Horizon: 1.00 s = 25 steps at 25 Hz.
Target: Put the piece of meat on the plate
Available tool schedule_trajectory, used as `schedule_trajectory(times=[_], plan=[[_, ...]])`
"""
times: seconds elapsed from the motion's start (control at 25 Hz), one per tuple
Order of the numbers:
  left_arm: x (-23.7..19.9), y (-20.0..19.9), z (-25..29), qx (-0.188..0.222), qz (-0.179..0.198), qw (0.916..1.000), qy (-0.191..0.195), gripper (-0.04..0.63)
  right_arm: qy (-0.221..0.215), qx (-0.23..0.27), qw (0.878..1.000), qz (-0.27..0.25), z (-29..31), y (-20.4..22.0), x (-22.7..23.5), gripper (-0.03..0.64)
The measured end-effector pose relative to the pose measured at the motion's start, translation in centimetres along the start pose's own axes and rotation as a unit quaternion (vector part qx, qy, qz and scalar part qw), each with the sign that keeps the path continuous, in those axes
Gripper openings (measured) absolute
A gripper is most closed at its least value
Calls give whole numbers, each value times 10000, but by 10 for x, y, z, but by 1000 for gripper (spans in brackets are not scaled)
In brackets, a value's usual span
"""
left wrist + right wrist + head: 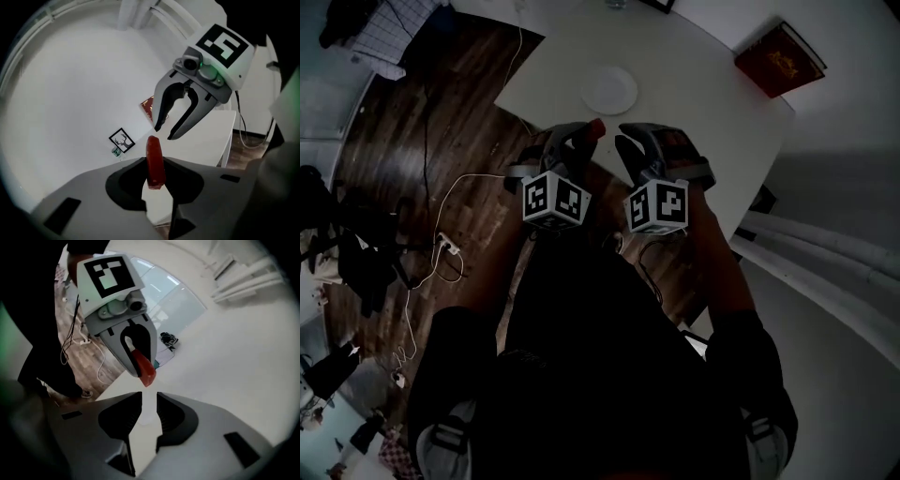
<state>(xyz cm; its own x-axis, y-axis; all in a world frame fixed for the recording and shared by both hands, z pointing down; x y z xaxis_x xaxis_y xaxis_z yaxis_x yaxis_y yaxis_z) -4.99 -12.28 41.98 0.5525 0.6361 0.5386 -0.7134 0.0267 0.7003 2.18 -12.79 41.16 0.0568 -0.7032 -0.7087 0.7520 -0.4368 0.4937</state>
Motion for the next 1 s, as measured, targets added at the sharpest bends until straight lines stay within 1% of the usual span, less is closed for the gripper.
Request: schedule_trajectory(times=[0.04, 0.08, 0.2, 0.28, 0.4, 0.48, 0.6, 0.72, 0.84, 0.96, 1.0], plan=[[-4, 4, 3, -44, 183, 9998, 17, 89, 17, -4, 9997, -260, 9, -4, 1, 110], [-7, 8, 4, -76, 318, 9995, 42, 89, 2, -8, 9992, -411, 15, -9, 1, 110], [-11, 15, 5, -150, 619, 9980, 62, 89, -88, -44, 9979, -645, 29, -21, -1, 110], [-11, 17, 8, -197, 938, 9954, 12, 89, -62, -105, 9956, -928, 37, -22, -2, 110], [-8, 17, 14, -312, 1664, 9855, -78, 89, 23, -281, 9872, -1567, 45, -21, -3, 118], [-7, 18, 17, -366, 1966, 9798, -103, 89, 25, -263, 9815, -1895, 48, -24, -6, 119], [-9, 18, 21, -410, 2130, 9761, -158, 89, -18, -190, 9762, -2161, 51, -29, -11, 107], [-11, 18, 21, -402, 2176, 9749, -264, 89, 87, -226, 9744, -2234, 55, -28, -9, 101], [-11, 19, 23, -391, 2105, 9762, -330, 91, 201, -317, 9733, -2263, 57, -23, -7, 98], [-10, 22, 24, -335, 1989, 9788, -349, 91, 25, -302, 9772, -2102, 57, -24, -11, 98], [-10, 22, 24, -306, 1973, 9791, -376, 92, 32, -294, 9779, -2068, 57, -24, -11, 98]])
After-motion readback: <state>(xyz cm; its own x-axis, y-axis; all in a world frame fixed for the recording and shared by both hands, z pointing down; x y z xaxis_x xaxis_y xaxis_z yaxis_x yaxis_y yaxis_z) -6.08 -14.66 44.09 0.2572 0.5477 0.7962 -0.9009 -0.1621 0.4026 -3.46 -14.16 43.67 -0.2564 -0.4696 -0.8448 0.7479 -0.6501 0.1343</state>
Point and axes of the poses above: the fingertips, and each gripper's own axes: z forward along the fingers, x to its right, y out of its underside, the point moved 4 cm from there along -z, backward along the fingers, and after that the axes turned 5 degrees about x, right-handed, at the moved point
